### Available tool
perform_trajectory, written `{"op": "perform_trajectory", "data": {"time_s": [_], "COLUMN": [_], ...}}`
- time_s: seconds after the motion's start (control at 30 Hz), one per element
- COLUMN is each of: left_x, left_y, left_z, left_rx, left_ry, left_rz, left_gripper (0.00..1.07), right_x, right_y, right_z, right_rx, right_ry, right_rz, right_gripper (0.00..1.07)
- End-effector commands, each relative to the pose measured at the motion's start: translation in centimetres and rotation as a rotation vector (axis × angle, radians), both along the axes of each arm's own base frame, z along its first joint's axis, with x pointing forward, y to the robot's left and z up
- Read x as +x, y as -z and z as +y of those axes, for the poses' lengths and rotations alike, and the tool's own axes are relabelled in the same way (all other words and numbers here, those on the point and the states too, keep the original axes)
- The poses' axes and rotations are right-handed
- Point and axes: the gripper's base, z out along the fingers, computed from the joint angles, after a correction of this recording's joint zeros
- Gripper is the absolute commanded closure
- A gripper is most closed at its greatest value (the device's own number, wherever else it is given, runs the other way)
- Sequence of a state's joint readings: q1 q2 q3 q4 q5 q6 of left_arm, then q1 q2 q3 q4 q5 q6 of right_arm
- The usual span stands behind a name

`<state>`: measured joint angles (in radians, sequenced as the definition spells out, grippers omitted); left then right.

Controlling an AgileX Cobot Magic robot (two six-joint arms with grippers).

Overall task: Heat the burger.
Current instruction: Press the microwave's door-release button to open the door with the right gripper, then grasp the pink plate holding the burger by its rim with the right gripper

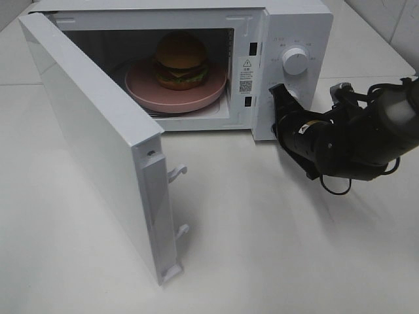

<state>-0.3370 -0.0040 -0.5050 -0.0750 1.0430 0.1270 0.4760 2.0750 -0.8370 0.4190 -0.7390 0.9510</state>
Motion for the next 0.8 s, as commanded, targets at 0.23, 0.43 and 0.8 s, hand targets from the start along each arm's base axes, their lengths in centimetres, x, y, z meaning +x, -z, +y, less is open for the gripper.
{"op": "perform_trajectory", "data": {"time_s": [0.23,0.43,0.8], "left_x": [-0.3,-0.3,-0.3], "left_y": [0.0,0.0,0.0], "left_z": [0.1,0.1,0.1], "left_rx": [-0.006,-0.006,-0.006], "left_ry": [0.001,0.001,0.001], "left_rz": [-0.02,-0.02,-0.02], "left_gripper": [1.06,1.06,1.06], "right_x": [-3.5,-4.7,-5.4], "right_y": [-1.5,-1.9,-2.5], "right_z": [-1.3,-1.2,0.7], "right_rx": [-0.134,-0.336,-0.837], "right_ry": [-0.136,-0.348,-0.844], "right_rz": [-0.025,-0.129,-0.451], "right_gripper": [1.06,1.04,1.04]}}
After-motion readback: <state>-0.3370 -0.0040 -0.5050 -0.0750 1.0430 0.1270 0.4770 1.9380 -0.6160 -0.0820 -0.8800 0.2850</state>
